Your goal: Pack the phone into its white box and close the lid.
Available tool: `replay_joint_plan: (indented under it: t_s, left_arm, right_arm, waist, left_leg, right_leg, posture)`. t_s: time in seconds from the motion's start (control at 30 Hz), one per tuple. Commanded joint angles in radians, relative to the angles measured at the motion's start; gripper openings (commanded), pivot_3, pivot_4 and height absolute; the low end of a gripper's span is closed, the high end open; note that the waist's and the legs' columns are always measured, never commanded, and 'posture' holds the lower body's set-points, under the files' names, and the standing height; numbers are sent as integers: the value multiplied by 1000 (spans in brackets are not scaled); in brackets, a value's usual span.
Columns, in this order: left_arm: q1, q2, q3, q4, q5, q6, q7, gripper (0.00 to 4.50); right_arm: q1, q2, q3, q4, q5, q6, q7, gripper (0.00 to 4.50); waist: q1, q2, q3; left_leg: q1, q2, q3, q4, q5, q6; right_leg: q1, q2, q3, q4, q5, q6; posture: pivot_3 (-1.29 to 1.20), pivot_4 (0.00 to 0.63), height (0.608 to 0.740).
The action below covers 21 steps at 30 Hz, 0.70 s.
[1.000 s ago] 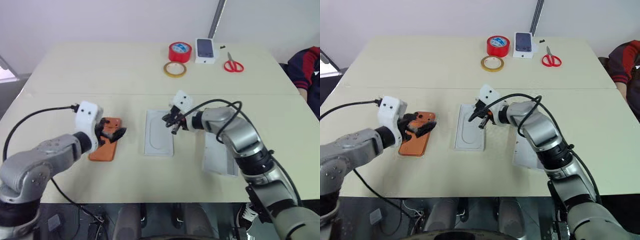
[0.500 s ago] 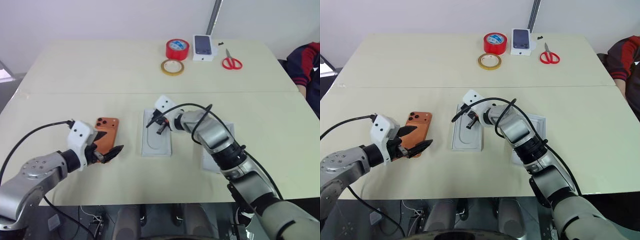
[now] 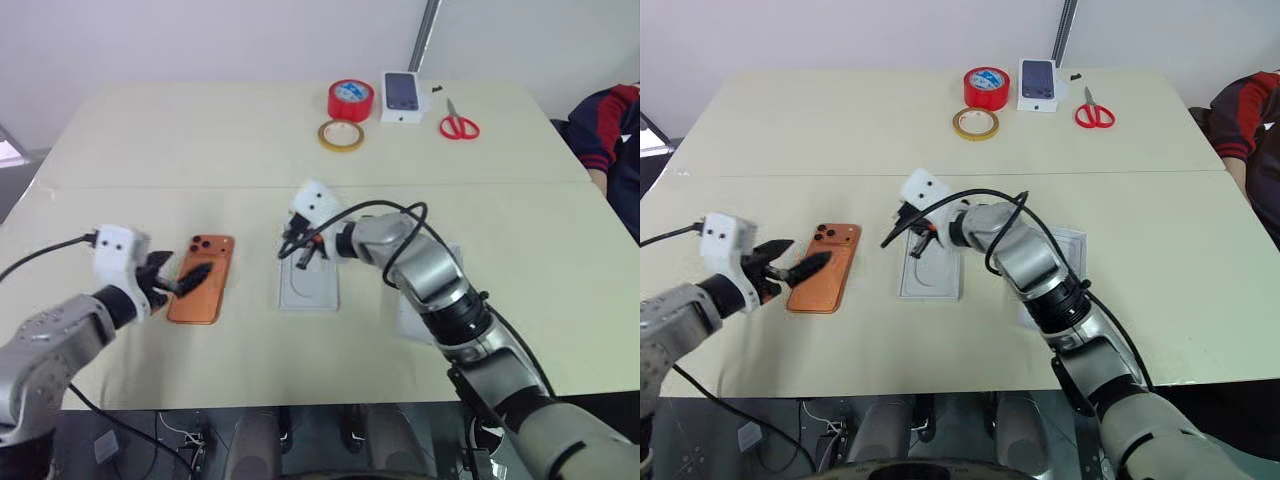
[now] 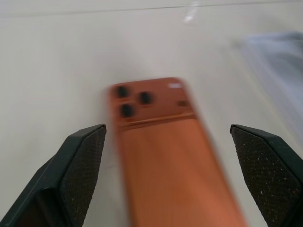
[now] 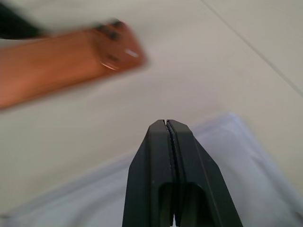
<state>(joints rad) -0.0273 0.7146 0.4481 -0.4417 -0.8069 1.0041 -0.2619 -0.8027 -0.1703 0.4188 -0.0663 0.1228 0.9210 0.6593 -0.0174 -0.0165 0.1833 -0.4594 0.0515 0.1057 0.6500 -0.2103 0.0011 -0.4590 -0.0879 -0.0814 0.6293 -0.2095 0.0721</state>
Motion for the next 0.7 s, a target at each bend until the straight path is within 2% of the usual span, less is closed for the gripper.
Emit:
replay_joint_plan:
  t_s: [0.03, 0.3, 0.47, 0.7]
  left_arm:
    - [-22, 16, 31, 2, -20, 98, 44, 4441]
    - [-138, 1, 34, 84, -73, 395, 93, 4441]
    - [-157, -27, 7, 91, -75, 472, 75, 4441]
    - [-183, -95, -30, 40, -87, 567, 51, 4441]
  right_arm:
    - [-33, 24, 43, -32, 2, 3, 10, 7]
    - [-72, 121, 201, 148, -76, -30, -15, 7]
    - [-84, 151, 275, 196, -110, -71, 13, 7]
    - [-93, 180, 286, 245, -142, -115, 27, 7]
  waist:
    - [0, 0, 0]
    - [0, -2, -1]
    - [0, -2, -1]
    - [4, -3, -3]
  left_leg:
    - [0, 0, 0, 0, 0, 0]
    - [0, 0, -1, 0, 1, -2]
    - [0, 0, -1, 0, 1, -2]
    - [2, -1, -2, 0, 1, -2]
  right_leg:
    - [0, 0, 0, 0, 0, 0]
    - [0, 0, 0, 1, 0, 0]
    - [0, 0, 0, 1, 0, 0]
    - [3, -1, 0, 1, 0, -1]
  posture:
    - [0, 150, 740]
    - [0, 150, 740]
    - [0, 150, 740]
    - [0, 150, 740]
